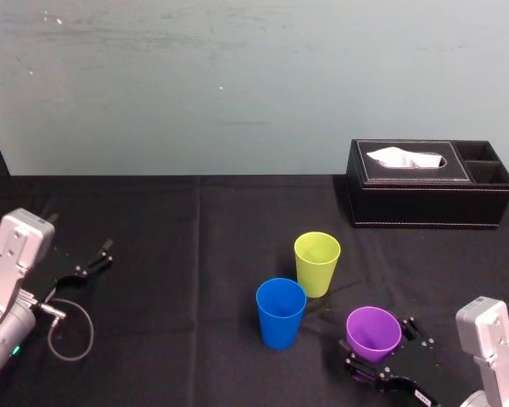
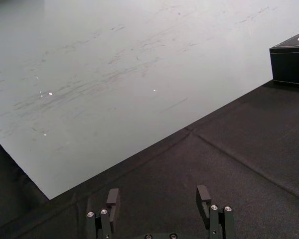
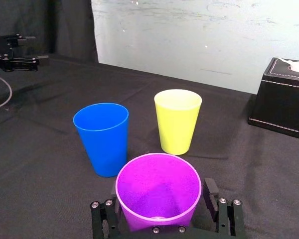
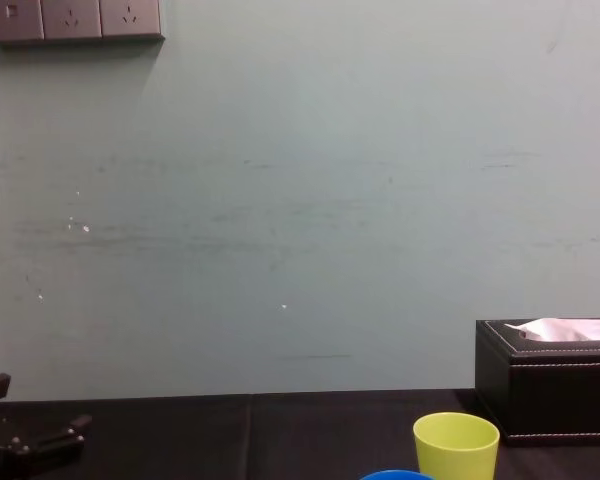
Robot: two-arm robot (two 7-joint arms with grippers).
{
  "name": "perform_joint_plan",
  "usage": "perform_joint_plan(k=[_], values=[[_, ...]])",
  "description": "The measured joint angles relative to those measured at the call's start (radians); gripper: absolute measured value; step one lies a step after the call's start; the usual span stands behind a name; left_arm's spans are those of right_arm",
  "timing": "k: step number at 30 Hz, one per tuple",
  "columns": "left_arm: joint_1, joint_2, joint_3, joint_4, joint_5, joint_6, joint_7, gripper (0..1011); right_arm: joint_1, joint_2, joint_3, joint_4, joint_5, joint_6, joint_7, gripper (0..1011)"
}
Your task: Stack the three plastic cups sequentially using one hand.
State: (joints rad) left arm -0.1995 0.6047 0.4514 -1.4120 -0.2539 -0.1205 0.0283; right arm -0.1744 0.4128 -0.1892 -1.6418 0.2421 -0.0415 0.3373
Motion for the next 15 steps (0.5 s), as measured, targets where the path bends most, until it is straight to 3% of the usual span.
perform_joint_plan(k=[10,15], values=[[0.000,0.000,0.000,0.000,0.000,0.000,0.000,1000,0.000,0.000,0.001,0.000,0.000,0.000,0.000,1003],[0.000,0.000,0.000,0.000,0.000,0.000,0.000,1000,-0.001,0.001,0.001,0.000,0.000,0.000,0.000,915]])
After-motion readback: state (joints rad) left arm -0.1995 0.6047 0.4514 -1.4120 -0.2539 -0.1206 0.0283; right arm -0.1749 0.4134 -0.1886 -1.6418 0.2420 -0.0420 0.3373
